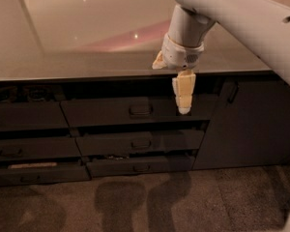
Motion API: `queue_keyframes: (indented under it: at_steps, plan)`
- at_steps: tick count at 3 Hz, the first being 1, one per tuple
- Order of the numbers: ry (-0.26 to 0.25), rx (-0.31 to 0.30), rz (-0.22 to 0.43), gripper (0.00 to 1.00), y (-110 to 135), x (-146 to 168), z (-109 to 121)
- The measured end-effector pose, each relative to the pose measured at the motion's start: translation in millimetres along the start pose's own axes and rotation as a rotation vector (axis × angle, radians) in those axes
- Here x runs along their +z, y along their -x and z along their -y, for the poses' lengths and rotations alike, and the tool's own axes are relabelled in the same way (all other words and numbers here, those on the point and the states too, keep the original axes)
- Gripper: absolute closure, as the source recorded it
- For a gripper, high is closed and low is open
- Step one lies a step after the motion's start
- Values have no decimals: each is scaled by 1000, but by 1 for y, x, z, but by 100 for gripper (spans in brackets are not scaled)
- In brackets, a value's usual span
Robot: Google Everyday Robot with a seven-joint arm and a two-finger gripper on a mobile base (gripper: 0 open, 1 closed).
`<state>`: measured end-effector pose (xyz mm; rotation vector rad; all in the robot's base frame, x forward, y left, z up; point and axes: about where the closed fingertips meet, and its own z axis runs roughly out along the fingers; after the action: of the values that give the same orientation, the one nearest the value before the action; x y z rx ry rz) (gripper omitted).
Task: Open top drawer
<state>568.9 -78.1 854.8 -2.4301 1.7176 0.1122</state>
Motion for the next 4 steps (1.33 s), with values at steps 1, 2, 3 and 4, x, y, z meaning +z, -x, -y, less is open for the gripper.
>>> queue_keyframes:
  at_steps: [1,2,3,4]
  plan:
    - [-10,-26,-26,0,1,6,-5]
    - [-8,-92,-61,0,8,29,-26]
    - [44,-157,-58,0,12,63,-55]
    - [23,-164,-44,0,13,83,-77]
